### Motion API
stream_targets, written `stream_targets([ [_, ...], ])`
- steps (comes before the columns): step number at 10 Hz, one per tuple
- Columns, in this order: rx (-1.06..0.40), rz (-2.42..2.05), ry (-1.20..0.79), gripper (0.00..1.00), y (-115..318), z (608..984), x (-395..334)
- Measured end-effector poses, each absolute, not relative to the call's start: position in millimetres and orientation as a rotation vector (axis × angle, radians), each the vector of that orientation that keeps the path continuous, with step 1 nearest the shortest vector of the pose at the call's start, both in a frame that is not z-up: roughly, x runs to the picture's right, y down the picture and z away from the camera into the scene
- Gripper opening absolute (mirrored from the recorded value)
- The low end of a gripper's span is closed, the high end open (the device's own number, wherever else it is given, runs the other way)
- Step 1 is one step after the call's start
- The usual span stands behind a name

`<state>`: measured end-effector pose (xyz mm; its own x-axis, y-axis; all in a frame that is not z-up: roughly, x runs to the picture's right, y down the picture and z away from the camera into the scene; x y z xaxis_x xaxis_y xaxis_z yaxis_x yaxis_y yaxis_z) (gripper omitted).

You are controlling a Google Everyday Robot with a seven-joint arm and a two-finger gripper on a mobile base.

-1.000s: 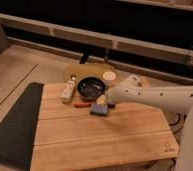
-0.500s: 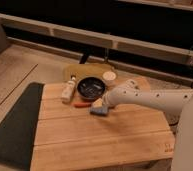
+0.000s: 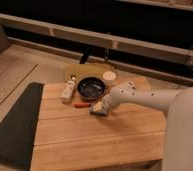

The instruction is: Place the white sponge in the ceramic bowl

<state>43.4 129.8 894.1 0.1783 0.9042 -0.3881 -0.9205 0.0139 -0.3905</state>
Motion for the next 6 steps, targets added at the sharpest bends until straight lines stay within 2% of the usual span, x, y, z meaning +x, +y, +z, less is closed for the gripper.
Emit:
stream_targets([
  [2, -0.679, 1.422, 0.04, 0.44, 139, 907, 39],
  [6, -0.672, 1.41, 0.062, 0.04, 137, 918, 49],
])
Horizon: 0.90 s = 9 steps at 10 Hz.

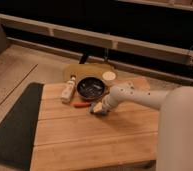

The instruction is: Place the white sponge in the ceramic bowl

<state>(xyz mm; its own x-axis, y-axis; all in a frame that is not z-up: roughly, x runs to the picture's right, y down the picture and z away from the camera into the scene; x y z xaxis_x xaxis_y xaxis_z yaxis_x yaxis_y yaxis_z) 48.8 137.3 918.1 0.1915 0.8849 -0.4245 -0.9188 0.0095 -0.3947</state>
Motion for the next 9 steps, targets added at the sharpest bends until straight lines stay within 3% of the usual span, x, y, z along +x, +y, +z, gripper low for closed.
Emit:
stream_targets([
  [1, -0.664, 1.401, 0.066, 0.0, 136, 918, 51],
  [9, -0.594, 1.373, 0.029, 0.0, 101, 892, 42],
])
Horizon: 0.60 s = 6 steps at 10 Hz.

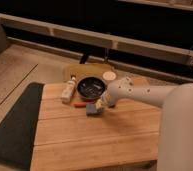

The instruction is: Place the white sponge in the ceramic bowl

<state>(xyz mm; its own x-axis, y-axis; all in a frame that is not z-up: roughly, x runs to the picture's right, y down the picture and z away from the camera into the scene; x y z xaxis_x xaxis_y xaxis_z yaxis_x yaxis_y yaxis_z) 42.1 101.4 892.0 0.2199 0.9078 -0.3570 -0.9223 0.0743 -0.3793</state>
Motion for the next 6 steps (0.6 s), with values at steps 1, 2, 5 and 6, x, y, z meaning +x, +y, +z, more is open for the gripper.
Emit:
stream_targets([
  [1, -0.584, 1.377, 0.023, 0.0, 96, 890, 43],
  [2, -0.558, 1.383, 0.002, 0.0, 79, 883, 44],
  [5, -0.487, 1.394, -0.066, 0.0, 31, 855, 39],
  [6, -0.472, 1.395, -0.081, 0.0, 20, 847, 37],
])
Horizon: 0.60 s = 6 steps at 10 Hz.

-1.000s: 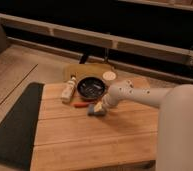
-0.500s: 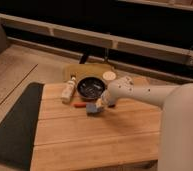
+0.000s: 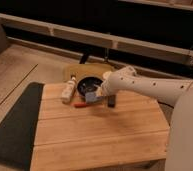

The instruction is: Place the white sponge in the ceramic bowl

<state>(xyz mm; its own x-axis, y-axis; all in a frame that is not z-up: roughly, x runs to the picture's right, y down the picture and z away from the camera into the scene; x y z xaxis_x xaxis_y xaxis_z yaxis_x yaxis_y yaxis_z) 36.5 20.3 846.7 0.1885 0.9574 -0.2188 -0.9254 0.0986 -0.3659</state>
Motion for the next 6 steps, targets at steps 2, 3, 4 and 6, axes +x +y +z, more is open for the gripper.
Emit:
stream_targets([
  [2, -0.417, 1.383, -0.1, 0.0, -4, 829, 36],
  [3, -0.385, 1.38, -0.091, 0.0, -13, 828, 47],
  [4, -0.349, 1.382, -0.072, 0.0, -21, 831, 64],
  [6, -0.3, 1.41, -0.027, 0.0, -32, 846, 102],
])
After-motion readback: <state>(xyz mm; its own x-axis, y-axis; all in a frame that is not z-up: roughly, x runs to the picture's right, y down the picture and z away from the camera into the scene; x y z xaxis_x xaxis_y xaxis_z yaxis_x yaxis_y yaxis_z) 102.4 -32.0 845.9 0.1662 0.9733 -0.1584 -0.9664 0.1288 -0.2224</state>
